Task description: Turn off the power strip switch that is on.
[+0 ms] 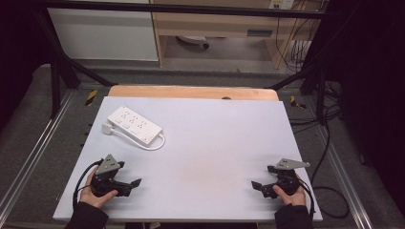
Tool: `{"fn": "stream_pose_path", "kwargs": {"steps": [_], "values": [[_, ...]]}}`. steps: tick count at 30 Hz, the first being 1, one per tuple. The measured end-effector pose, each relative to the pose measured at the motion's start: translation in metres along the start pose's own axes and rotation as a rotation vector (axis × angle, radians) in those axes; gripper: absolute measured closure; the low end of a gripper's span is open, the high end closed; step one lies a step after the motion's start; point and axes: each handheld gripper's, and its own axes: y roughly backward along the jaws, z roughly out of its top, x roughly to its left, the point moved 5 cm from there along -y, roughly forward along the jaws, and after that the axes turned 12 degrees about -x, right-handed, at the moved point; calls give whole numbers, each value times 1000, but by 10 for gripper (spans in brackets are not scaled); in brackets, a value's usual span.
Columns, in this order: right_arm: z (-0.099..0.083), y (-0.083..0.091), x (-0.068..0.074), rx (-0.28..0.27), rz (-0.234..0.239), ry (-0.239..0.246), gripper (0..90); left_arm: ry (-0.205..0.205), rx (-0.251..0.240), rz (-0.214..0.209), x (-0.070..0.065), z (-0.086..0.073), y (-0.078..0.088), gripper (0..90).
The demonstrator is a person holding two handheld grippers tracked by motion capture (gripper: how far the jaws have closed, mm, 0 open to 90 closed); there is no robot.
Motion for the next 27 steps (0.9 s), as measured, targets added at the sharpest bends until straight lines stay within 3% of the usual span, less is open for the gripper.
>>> {"fn": "stream_pose_path", "kwargs": {"steps": [27], "values": [[-1,-1,0,10,-5,8,10,-6,19,26,7,2,3,55]]}}
